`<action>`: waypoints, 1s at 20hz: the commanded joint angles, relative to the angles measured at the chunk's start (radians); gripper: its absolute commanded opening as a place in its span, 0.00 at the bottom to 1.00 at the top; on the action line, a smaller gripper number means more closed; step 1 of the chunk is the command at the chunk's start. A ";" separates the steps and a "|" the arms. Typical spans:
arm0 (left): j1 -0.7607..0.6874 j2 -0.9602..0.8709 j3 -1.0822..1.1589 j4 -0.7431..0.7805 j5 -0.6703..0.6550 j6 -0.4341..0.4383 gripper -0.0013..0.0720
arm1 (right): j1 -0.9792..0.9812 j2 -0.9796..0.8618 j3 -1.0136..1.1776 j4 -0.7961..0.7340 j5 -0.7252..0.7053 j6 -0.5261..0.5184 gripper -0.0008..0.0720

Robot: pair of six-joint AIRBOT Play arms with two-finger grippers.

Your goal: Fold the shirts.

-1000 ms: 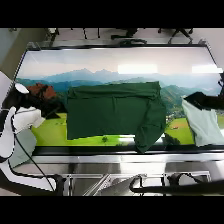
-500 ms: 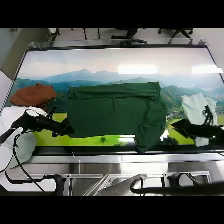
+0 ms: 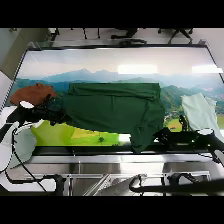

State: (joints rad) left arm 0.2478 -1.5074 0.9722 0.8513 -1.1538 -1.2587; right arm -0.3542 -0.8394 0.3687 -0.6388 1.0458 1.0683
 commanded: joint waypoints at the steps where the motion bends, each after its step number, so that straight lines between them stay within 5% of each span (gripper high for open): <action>1: 0.000 0.001 0.013 -0.008 -0.020 0.002 0.04 | 0.154 -0.079 -0.006 0.124 -0.116 -0.065 0.38; 3: 0.000 0.001 0.013 -0.007 -0.039 0.002 0.04 | 0.175 -0.078 0.021 0.164 -0.112 -0.097 0.10; 4: 0.000 0.001 0.014 -0.004 -0.054 0.002 0.04 | 0.169 -0.069 0.044 0.141 -0.085 -0.096 0.04; 11: 0.051 0.040 -0.033 0.312 -0.254 -0.131 0.04 | -0.087 0.233 0.145 -0.448 0.189 0.303 0.04; 17: 0.092 0.190 -0.183 0.306 -0.274 -0.129 0.04 | -0.138 0.367 0.149 -0.416 0.264 0.269 0.04; 20: 0.092 0.205 -0.137 0.286 -0.282 -0.129 0.04 | -0.108 0.333 0.205 -0.193 0.146 0.116 0.04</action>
State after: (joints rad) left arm 0.3344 -1.3304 0.8230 1.1385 -1.4193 -1.3846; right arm -0.4767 -0.5011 0.5346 -0.9833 1.2659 1.2896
